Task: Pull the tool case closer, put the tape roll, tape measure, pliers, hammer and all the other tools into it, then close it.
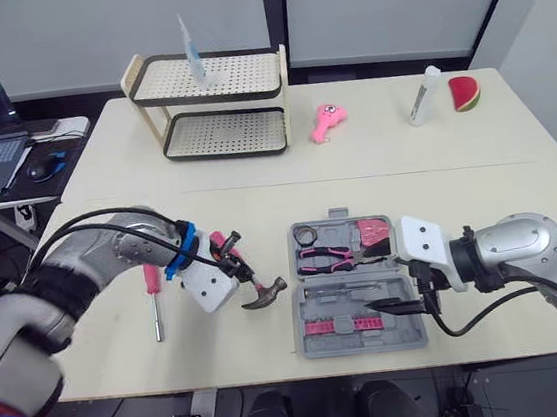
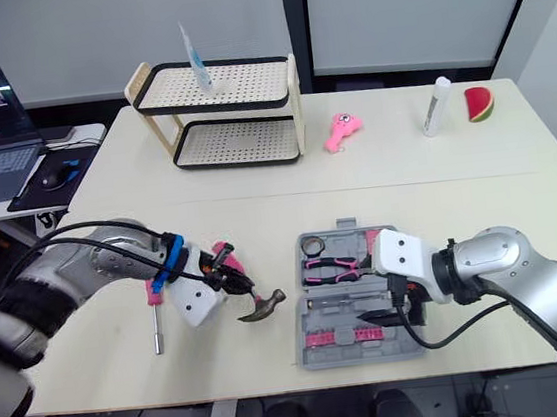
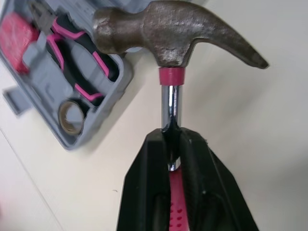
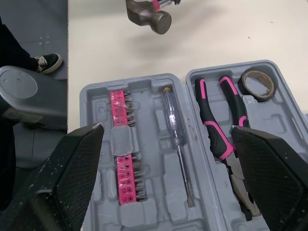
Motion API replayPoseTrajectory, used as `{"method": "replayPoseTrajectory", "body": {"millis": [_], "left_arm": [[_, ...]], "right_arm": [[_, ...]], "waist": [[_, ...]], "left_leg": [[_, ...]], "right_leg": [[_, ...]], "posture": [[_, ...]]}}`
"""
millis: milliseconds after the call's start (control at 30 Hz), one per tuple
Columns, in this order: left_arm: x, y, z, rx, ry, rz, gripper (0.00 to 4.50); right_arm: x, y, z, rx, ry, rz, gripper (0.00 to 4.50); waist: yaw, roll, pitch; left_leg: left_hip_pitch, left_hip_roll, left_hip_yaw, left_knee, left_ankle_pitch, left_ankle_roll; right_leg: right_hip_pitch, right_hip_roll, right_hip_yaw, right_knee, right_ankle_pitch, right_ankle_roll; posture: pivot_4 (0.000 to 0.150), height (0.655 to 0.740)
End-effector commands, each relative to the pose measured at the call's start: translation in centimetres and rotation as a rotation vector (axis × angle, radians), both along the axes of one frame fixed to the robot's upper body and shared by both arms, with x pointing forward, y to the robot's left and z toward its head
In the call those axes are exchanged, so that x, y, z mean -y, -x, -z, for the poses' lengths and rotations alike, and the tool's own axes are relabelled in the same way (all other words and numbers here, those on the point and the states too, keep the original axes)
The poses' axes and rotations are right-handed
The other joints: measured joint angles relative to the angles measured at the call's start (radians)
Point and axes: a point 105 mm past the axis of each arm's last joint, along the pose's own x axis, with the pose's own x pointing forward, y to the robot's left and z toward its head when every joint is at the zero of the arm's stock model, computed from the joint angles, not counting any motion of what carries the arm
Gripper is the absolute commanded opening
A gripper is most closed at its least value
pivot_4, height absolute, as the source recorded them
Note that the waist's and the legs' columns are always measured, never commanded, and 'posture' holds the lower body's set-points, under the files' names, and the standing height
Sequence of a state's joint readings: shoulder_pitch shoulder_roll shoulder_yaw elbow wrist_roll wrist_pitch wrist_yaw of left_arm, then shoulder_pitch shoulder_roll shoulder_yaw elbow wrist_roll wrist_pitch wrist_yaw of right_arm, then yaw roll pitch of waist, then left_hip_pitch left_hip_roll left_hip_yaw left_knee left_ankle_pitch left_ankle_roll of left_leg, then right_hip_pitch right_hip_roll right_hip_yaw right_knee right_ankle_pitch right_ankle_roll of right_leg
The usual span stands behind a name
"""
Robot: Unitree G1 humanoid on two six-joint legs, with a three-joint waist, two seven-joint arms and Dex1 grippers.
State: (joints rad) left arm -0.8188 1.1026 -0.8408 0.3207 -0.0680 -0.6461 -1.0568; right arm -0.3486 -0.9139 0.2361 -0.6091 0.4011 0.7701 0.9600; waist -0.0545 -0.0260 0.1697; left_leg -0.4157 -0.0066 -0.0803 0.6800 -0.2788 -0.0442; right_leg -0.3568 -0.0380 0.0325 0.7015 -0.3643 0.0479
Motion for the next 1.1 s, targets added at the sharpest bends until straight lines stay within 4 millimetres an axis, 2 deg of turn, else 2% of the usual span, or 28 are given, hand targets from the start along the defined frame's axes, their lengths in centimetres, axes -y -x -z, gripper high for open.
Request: {"method": "replayPoseTrajectory", "body": {"millis": [33, 133, 233, 433, 567, 633, 767, 1100], "left_arm": [[-0.3, 0.2, -2.1, -0.132, 0.120, -0.275, 0.03], [-0.6, 0.7, -2.5, -0.297, 0.216, -0.527, 0.03], [-0.8, 1.2, -2.3, -0.402, 0.270, -0.703, 0.03], [-0.7, 2.0, -0.7, -0.586, 0.408, -1.081, 0.03], [-0.2, 0.8, 0.4, -0.529, 0.527, -1.304, 0.03], [0.3, -0.3, 0.2, -0.461, 0.610, -1.372, 0.03], [0.4, -1.1, 1.1, -0.372, 0.667, -1.510, 0.03], [0.5, -2.5, 3.8, -0.274, 0.704, -1.658, 0.03]], "right_arm": [[-0.4, 0.1, -0.7, 0.041, -0.009, -0.015, 4.50], [-0.6, 0.1, -0.8, 0.037, -0.017, -0.015, 4.50], [-0.7, 0.2, -0.8, 0.033, -0.022, -0.016, 4.50], [-0.8, 0.1, -0.9, 0.045, -0.014, -0.011, 4.50], [-1.1, 0.0, -1.1, 0.063, -0.022, -0.011, 4.50], [-1.4, -0.1, -1.1, 0.073, -0.024, -0.007, 4.50], [-1.6, -0.6, -1.1, 0.095, -0.025, 0.006, 4.50], [-1.7, -0.7, -1.1, 0.099, -0.027, 0.008, 4.50]], "waist": [[-0.001, 0.000, 0.000], [0.000, 0.000, 0.000], [0.001, 0.000, 0.000], [0.000, 0.000, 0.000], [0.007, 0.000, 0.000], [0.013, -0.001, 0.000], [0.022, -0.001, -0.001], [0.025, -0.001, -0.001]], "left_leg": [[0.000, 0.000, -0.001, 0.000, 0.000, 0.000], [0.000, 0.000, -0.002, 0.000, 0.000, 0.000], [0.000, -0.001, -0.002, 0.001, 0.000, 0.000], [0.001, -0.001, -0.002, 0.001, 0.000, 0.001], [0.001, -0.001, -0.001, 0.001, -0.002, 0.003], [0.000, -0.001, -0.001, 0.002, -0.002, 0.003], [0.000, -0.001, 0.000, 0.002, 0.000, 0.000], [0.000, -0.001, 0.002, 0.002, 0.000, 0.000]], "right_leg": [[0.000, 0.000, 0.000, 0.001, 0.000, 0.000], [0.000, 0.002, -0.002, 0.003, 0.000, 0.000], [0.000, 0.002, -0.001, 0.003, 0.000, 0.000], [0.000, 0.002, -0.001, 0.005, 0.000, 0.000], [0.000, 0.002, 0.001, 0.006, 0.000, 0.000], [0.000, 0.002, 0.002, 0.005, 0.000, 0.000], [0.000, 0.001, 0.004, 0.005, 0.000, 0.000], [0.000, 0.000, 0.004, 0.004, 0.000, 0.000]], "posture": [[0.150, 0.7290], [0.150, 0.7290], [0.150, 0.7290], [0.150, 0.7290], [0.150, 0.7290], [0.150, 0.7290], [0.150, 0.7290], [0.150, 0.7290]]}}
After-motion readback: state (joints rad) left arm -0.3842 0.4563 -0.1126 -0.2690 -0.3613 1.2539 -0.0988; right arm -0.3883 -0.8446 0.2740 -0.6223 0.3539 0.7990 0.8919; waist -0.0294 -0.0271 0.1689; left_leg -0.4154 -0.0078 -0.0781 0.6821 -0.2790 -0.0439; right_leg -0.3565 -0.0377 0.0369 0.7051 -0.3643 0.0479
